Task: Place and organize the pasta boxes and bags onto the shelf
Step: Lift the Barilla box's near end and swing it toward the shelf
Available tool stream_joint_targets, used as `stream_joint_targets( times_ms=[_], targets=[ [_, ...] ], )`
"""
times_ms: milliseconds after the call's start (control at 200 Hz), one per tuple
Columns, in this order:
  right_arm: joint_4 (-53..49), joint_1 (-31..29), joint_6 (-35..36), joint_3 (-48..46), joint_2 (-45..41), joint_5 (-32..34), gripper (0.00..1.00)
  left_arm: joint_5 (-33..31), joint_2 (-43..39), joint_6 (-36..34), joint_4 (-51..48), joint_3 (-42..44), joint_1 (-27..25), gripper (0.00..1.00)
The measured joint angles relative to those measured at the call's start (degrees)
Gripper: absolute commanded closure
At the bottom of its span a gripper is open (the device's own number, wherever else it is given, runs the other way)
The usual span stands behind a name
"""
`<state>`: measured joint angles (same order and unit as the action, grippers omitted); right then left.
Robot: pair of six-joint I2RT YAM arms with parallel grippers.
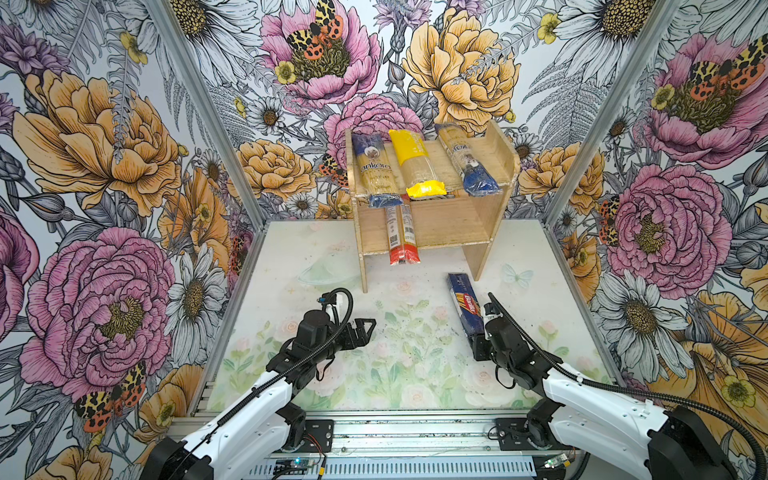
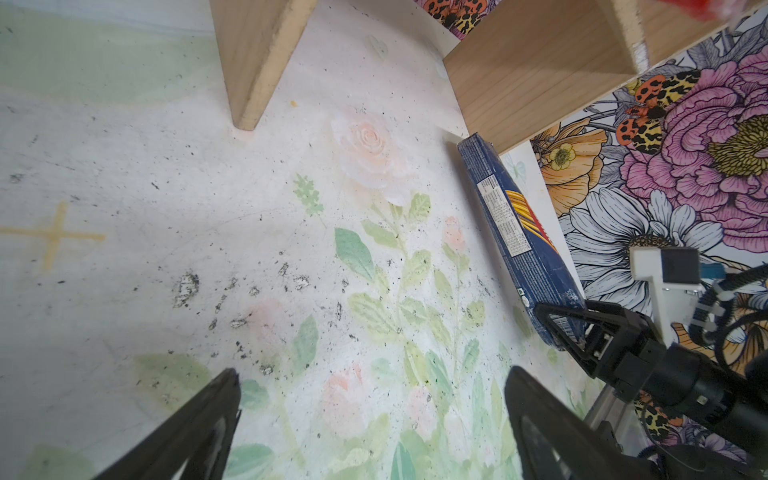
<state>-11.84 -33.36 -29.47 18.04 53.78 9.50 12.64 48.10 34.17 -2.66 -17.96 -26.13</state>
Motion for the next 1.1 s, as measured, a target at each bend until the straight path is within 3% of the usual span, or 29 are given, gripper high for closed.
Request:
stream_joint_targets(
  times_ms=[630,1101],
  targets=[
    [-4.09,0.0,2.19,1.95,-0.33,-4.24,1.0,0.0,-0.02,0.0,0.04,0.52,0.07,0.01],
    [-8.07,0.0,2.23,2.73,-5.07,-6.08,1.0,0.0,-0.85,0.0,0.0,0.76,0.07,0.01]
  ],
)
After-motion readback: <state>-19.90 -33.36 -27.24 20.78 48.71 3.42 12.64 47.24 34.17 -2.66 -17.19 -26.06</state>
